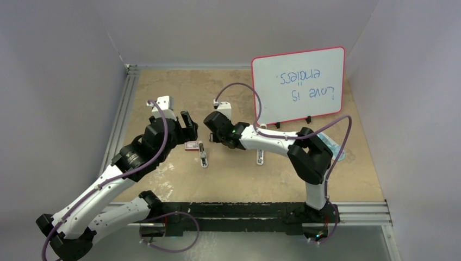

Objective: Load the staples into the stapler
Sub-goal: Pick up the staple from the staple box, then place the staple at the center of the board.

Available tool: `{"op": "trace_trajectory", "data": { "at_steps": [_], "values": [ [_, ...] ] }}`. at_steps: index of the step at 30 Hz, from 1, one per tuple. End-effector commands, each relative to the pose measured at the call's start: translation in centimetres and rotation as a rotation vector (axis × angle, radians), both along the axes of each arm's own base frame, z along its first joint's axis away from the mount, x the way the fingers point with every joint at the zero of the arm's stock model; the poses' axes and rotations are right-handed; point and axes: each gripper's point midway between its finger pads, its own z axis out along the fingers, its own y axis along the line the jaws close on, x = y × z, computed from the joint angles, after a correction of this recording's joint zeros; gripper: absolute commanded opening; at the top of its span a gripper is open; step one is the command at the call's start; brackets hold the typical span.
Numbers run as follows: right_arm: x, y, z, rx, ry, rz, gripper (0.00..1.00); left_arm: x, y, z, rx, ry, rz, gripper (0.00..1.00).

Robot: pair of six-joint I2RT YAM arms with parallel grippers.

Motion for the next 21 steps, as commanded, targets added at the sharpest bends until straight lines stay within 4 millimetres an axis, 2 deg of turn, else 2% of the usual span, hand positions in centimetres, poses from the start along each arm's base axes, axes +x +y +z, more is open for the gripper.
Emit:
{"op": "trace_trajectory", "data": {
  "at_steps": [1,7,11,18,21],
  "values": [
    [-2.6,-0.8,0.6,0.061,0.040,0.020,0.20,0.3,0.0,0.2,-0.008,-0.019,0.009,0.78],
    [-7.0,-2.2,-1.9,0.065,0.144,0.043,0.20,0.3,-0.3,0.1,-0.011,-0.015,-0.001,0.78],
    [-9.0,-2.7,-3.5,0.059,0.191,0.054,0.20,0.4,-0.5,0.0,-0.012,-0.012,-0.007,0.78],
    [-10.0,-3.2,-4.9,0.023,0.222,0.055,0.21,0.5,-0.8,-0.2,-0.010,-0.005,-0.019,0.78],
    [-9.8,-3.2,-4.9,0.014,0.222,0.050,0.25,0.5,-0.8,-0.2,-0.010,-0.004,-0.020,0.78]
  ]
}}
